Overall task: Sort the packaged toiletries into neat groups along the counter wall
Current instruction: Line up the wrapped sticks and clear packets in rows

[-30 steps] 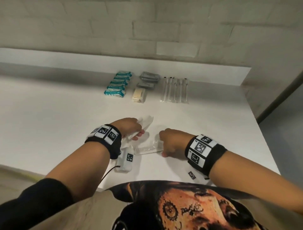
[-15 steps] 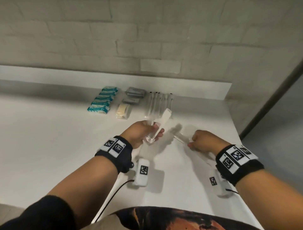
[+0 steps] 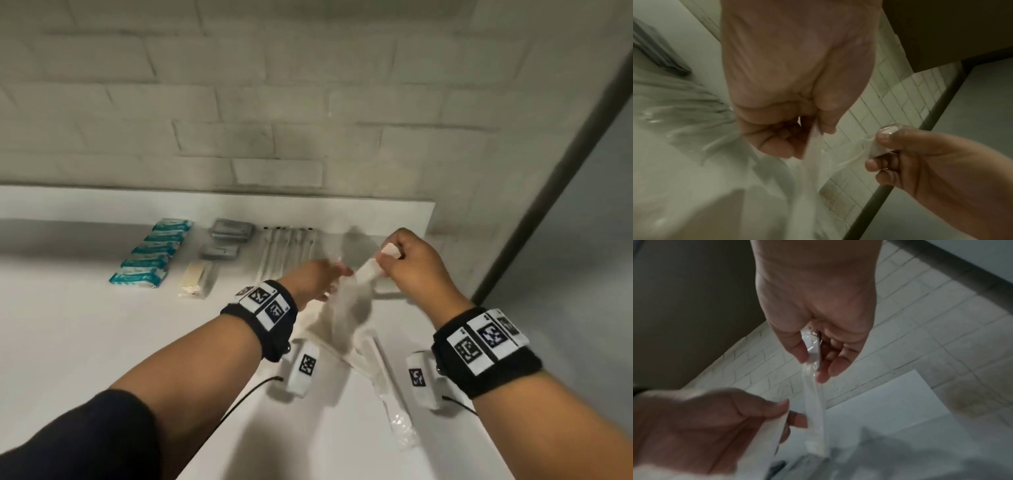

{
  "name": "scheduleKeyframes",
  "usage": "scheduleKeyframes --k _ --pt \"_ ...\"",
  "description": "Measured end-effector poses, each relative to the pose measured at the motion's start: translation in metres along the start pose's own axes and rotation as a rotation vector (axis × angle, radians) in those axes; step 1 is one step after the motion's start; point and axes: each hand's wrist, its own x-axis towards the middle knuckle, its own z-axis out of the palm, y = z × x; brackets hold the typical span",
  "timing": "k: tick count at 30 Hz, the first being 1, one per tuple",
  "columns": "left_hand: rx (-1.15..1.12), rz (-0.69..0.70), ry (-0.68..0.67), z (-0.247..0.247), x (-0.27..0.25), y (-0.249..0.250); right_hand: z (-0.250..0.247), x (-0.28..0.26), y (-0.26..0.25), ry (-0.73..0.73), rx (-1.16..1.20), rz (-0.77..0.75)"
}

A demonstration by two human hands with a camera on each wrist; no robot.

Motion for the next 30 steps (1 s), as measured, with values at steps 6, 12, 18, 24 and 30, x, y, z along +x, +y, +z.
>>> scheduleKeyframes --k 6,12,18,24,30 --pt "0.404 -0.047 0.081 -0.01 0.057 0.015 0.012 0.002 0.031 -0.176 -0.484 -0.188" --pt "0.932 0.141 0.001 -0.003 0.052 -0.01 0.011 0.016 0.061 -0.51 -0.578 -0.027" --pt "1.258 0.181 -0.145 0.014 0.047 -0.021 0.029 0.04 0.06 -0.705 -0.886 -0.105" --pt "1.239 0.145 -0.063 0.02 0.054 -0.02 0.053 0.057 0.052 -0.666 -0.925 -0.041" --pt "1.242 0.156 -0.051 0.017 0.063 -0.029 0.054 0.063 0.055 -0.561 -0.898 -0.052"
